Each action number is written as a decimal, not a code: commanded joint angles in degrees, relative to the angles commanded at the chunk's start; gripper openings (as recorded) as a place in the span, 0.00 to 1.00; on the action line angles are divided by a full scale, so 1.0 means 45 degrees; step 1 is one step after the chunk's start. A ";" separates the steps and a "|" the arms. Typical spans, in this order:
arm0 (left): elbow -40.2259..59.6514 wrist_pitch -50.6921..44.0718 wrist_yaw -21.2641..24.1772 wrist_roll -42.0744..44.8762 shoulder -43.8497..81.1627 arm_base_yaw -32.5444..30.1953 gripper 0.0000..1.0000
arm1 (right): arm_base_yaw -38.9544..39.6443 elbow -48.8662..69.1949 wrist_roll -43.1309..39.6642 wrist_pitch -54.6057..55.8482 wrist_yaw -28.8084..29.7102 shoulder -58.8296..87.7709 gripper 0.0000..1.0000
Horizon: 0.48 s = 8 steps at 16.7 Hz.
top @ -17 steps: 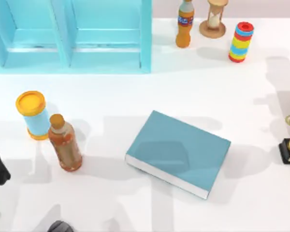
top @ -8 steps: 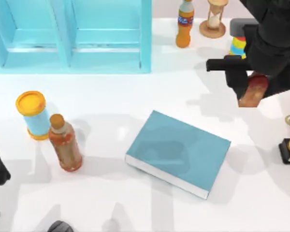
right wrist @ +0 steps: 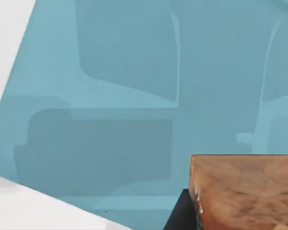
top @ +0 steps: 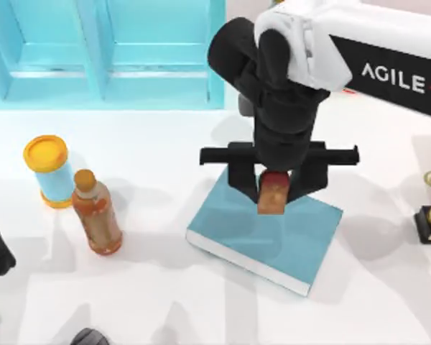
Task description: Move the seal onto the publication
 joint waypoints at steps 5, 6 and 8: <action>0.0000 0.0000 0.0000 0.0000 0.0000 0.0000 1.00 | -0.0033 0.0136 -0.0118 -0.0046 -0.0026 0.0221 0.00; 0.0000 0.0000 0.0000 0.0000 0.0000 0.0000 1.00 | -0.0047 0.0080 -0.0098 -0.0042 -0.0034 0.0190 0.00; 0.0000 0.0000 0.0000 0.0000 0.0000 0.0000 1.00 | -0.0041 0.0193 -0.0108 -0.0145 -0.0031 0.0192 0.00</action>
